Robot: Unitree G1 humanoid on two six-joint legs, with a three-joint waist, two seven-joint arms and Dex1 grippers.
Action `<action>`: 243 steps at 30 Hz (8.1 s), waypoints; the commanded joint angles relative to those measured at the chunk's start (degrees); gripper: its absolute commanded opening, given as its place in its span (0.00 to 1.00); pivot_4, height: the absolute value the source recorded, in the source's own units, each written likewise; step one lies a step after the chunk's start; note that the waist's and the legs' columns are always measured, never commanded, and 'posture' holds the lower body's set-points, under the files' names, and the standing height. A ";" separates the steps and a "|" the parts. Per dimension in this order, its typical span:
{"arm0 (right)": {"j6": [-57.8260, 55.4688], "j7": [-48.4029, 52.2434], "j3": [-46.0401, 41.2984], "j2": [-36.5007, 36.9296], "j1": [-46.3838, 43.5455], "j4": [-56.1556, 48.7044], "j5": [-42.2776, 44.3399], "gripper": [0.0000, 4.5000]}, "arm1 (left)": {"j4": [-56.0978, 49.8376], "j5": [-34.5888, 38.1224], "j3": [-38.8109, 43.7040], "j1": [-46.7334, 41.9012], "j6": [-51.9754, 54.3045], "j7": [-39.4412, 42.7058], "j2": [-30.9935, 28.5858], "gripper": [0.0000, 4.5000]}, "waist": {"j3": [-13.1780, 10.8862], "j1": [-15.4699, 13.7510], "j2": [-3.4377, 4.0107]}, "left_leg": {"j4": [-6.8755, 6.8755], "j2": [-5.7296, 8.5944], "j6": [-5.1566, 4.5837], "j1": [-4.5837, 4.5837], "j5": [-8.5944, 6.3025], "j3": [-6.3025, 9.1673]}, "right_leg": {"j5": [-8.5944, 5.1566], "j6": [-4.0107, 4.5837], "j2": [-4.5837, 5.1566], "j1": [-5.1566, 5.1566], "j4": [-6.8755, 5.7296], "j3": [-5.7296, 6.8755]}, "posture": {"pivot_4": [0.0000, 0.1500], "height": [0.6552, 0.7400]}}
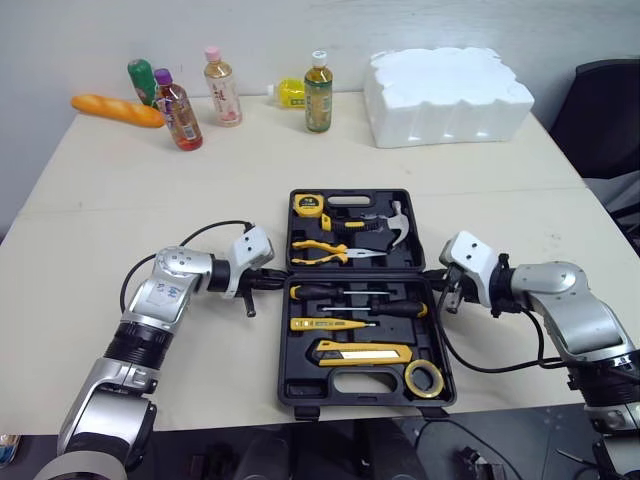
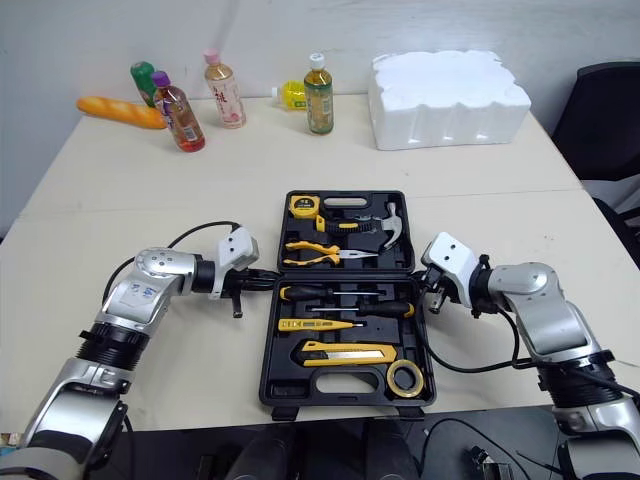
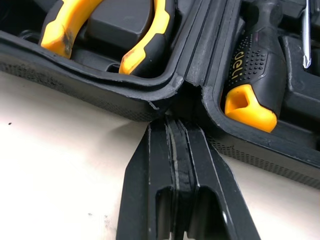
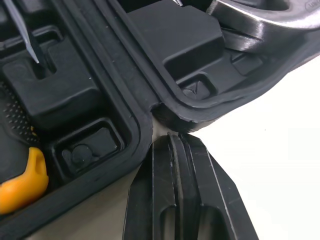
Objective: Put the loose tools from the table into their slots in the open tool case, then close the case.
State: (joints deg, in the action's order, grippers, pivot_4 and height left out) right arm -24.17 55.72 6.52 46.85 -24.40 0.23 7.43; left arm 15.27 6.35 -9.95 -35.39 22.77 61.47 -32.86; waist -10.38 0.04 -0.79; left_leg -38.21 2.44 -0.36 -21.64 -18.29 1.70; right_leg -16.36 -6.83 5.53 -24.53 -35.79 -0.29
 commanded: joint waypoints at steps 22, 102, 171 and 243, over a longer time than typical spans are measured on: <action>-48.46 -17.36 -11.74 -9.07 -19.80 0.75 16.07 0.98 | 1.72 10.82 10.44 -17.20 50.49 -18.62 3.31 1.00 | 0.00 0.09 -0.01 | 0.06 -0.09 0.14 -0.08 0.03 -0.01 | 0.00 0.02 0.05 -0.20 -0.11 -0.02 | 1.00 0.98; -2.87 6.76 -53.26 12.87 60.78 -29.03 43.85 1.00 | -17.68 30.48 36.30 37.03 14.77 1.39 -26.55 0.99 | 0.19 -0.08 0.90 | 0.35 -2.72 0.16 1.54 -1.48 -0.78 | 0.33 1.63 -0.93 3.51 3.78 0.35 | 1.00 0.98; -4.17 5.31 -17.78 16.10 30.00 -20.17 13.18 0.00 | 50.91 -9.53 4.02 -31.98 -23.67 5.08 8.29 0.00 | 0.10 -1.48 -0.02 | -0.92 -2.23 -0.45 0.33 -1.01 -2.81 | 0.73 0.16 -0.91 0.68 0.86 0.16 | 1.00 0.98; -23.21 -9.00 -20.12 1.77 19.56 -31.66 25.92 0.00 | 27.94 -15.71 -20.17 -25.28 -22.21 8.45 27.57 0.00 | 0.22 -0.82 0.02 | -0.99 -2.31 -0.57 0.59 -1.08 -2.82 | 0.73 0.15 -0.99 0.84 1.02 -0.05 | 1.00 0.98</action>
State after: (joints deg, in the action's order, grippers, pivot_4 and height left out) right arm -48.90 46.17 -13.40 49.36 -2.21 -27.78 29.96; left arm 40.86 -4.85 -25.50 -63.60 -0.48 68.87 -5.23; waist -10.16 -0.77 -0.77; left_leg -39.20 0.13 -0.93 -21.05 -19.38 -1.12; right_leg -15.63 -6.68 4.53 -23.69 -34.78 -0.34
